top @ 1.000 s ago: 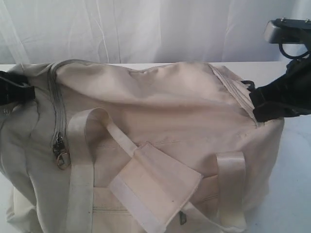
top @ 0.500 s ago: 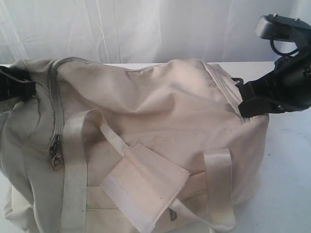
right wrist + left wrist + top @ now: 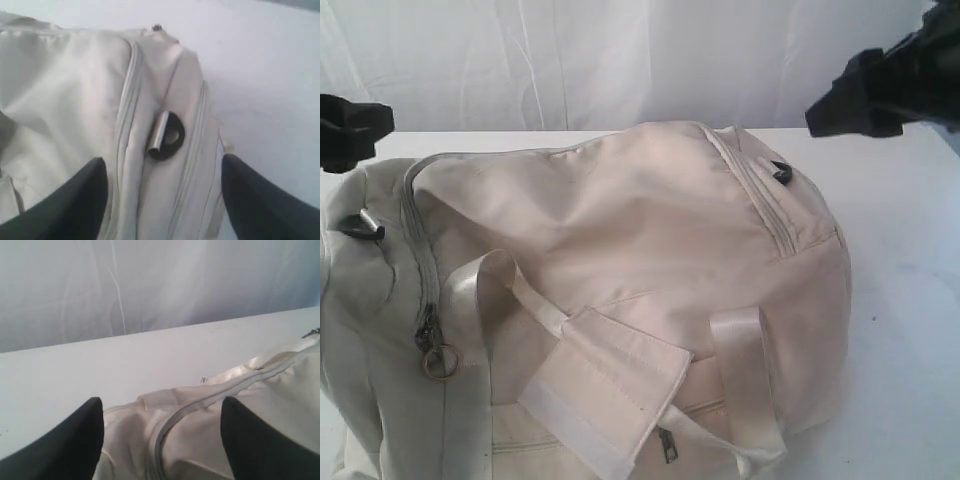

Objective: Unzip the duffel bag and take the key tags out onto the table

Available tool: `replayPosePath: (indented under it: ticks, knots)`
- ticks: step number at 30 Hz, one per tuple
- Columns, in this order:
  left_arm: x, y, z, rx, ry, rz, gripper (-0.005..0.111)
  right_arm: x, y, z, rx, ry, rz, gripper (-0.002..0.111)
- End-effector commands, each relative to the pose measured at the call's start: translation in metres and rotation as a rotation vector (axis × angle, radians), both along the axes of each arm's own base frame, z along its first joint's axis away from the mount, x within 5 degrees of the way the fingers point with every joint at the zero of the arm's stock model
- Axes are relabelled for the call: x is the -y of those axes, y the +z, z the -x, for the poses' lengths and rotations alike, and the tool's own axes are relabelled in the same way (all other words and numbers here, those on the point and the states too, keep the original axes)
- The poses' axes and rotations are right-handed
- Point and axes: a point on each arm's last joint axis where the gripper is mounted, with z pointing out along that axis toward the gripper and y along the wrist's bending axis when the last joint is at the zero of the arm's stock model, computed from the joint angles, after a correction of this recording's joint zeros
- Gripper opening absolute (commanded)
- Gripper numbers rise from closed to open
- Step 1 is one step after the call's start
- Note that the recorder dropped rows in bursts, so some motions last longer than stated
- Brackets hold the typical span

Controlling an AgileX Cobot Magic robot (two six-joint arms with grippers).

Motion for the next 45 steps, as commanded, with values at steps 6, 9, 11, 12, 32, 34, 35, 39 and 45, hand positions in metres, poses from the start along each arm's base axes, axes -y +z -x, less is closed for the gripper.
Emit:
replayPosePath:
  ticks: [6, 9, 11, 12, 32, 34, 35, 39, 45]
  knots:
    - [0.009, 0.025, 0.046, 0.029, -0.149, 0.137, 0.07, -0.03, 0.019, -0.001, 0.264, 0.308, 0.102, 0.061]
    - [-0.001, 0.007, 0.055, 0.013, -0.055, 0.121, 0.07, -0.033, 0.016, -0.002, 0.255, 0.319, 0.105, 0.061]
    - [-0.001, -0.007, 0.061, -0.039, -0.04, 0.171, 0.07, -0.033, 0.016, -0.002, 0.256, 0.319, 0.111, 0.061]
    - [0.0, -0.015, 0.066, -0.075, -0.047, 0.209, 0.07, -0.033, 0.016, -0.002, 0.256, 0.319, 0.111, 0.061]
    - [-0.024, -0.053, 0.081, -0.056, 0.149, 0.012, 0.07, -0.041, 0.002, -0.008, 0.167, 0.348, 0.111, 0.061]
    - [-0.029, -0.05, 0.08, -0.045, 0.211, 0.028, 0.069, -0.041, 0.002, -0.008, 0.172, 0.343, 0.11, 0.061]
    - [-0.029, -0.05, 0.08, -0.051, 0.221, 0.055, 0.068, -0.041, 0.002, -0.008, 0.172, 0.343, 0.11, 0.061]
    - [-0.019, -0.051, 0.082, -0.104, 0.132, 0.169, 0.053, -0.041, 0.002, -0.008, 0.174, 0.342, 0.112, 0.061]
    - [-0.013, -0.055, 0.083, -0.151, 0.082, 0.217, 0.053, -0.041, 0.002, -0.008, 0.169, 0.336, 0.106, 0.061]
